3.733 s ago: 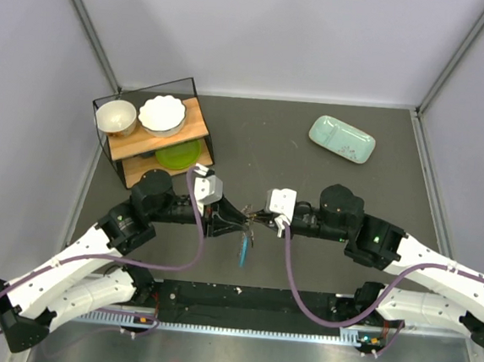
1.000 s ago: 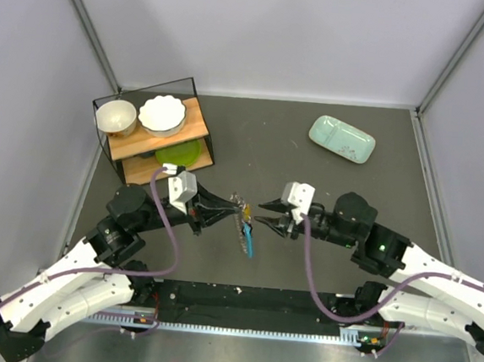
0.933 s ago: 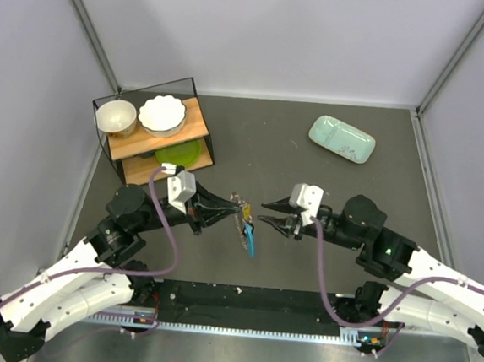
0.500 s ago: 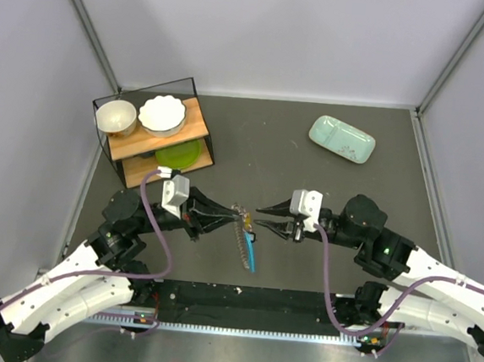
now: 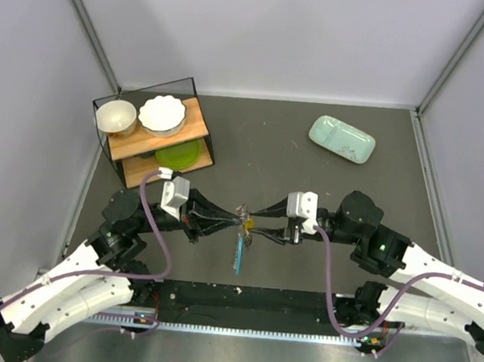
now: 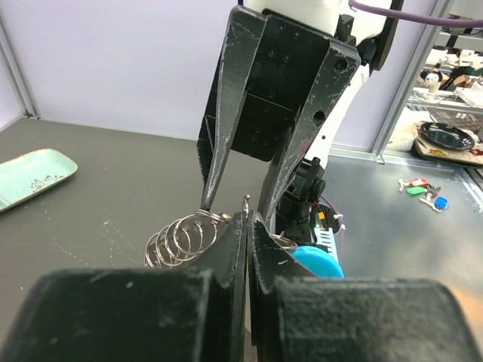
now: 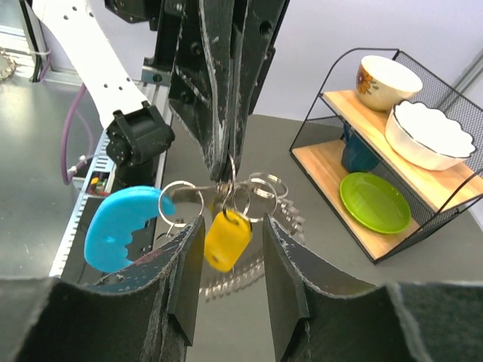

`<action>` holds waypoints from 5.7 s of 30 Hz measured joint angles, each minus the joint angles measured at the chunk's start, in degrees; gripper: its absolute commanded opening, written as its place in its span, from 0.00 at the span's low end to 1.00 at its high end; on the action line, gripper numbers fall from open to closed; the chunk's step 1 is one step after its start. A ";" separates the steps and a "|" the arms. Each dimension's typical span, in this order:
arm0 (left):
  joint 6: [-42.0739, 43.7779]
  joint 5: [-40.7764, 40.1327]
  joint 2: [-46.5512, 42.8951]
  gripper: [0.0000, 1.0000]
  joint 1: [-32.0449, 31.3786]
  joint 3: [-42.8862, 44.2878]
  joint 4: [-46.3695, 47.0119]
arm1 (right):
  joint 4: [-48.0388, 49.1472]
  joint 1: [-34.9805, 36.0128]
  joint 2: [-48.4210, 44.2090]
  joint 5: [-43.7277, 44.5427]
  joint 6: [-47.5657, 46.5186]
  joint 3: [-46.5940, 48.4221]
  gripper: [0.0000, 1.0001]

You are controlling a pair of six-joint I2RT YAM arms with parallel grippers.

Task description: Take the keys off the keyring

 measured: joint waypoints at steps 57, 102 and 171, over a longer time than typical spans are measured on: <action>-4.74 -21.27 -4.57 0.00 -0.31 -8.83 4.33 | 6.62 3.58 9.29 15.52 7.48 -0.02 0.12; -4.68 -10.32 -5.57 0.00 -0.24 -8.85 7.65 | 4.33 -0.39 4.98 1.60 17.81 1.99 0.21; 3.39 -1.03 2.71 0.42 -0.22 10.10 -23.69 | -61.64 -6.75 27.89 -18.08 -4.04 44.65 0.00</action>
